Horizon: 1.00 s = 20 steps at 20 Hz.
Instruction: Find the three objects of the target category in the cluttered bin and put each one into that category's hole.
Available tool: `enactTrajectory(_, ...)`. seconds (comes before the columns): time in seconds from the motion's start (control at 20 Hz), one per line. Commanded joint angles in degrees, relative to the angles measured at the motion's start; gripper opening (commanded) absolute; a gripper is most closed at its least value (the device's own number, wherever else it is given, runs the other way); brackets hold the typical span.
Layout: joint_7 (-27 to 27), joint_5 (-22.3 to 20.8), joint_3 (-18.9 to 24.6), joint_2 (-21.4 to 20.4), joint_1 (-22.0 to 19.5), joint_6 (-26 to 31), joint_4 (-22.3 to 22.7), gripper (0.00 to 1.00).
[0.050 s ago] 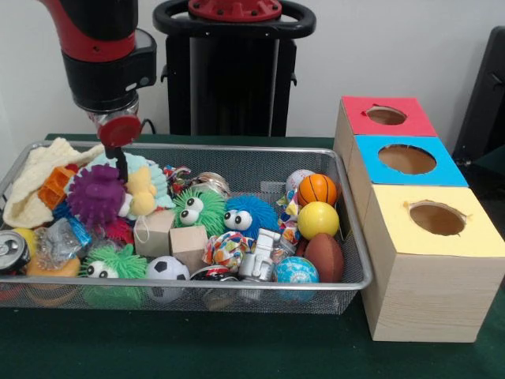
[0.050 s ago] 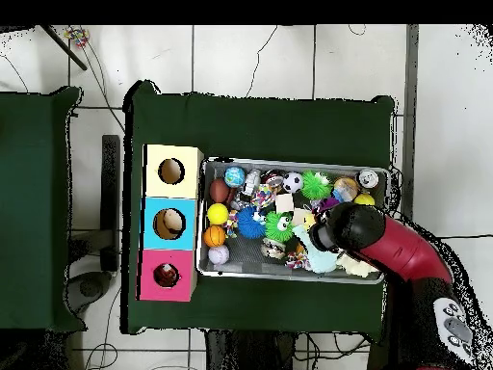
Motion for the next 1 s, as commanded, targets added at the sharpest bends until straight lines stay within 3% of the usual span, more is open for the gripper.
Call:
enactTrajectory(0.05, 6.7, 4.7, 3.8, -5.0, 0.2, 5.3, 7.6, 1.00)
enactTrajectory(0.15, 5.8, 5.2, 4.7, -5.2, 0.0, 5.5, 7.8, 1.00)
enactTrajectory(0.3, 6.3, 5.3, 5.2, -4.5, 0.6, 0.9, 8.0, 1.00)
enactTrajectory(0.55, 8.5, 2.7, 2.7, 1.3, 2.8, -7.4, 3.7, 1.00)
enactTrajectory(0.75, 6.6, 3.2, 4.9, 3.9, 1.2, -10.5, 3.1, 1.00)
enactTrajectory(1.0, 6.1, 4.1, 6.3, 4.2, 0.9, -12.7, 4.2, 1.00)
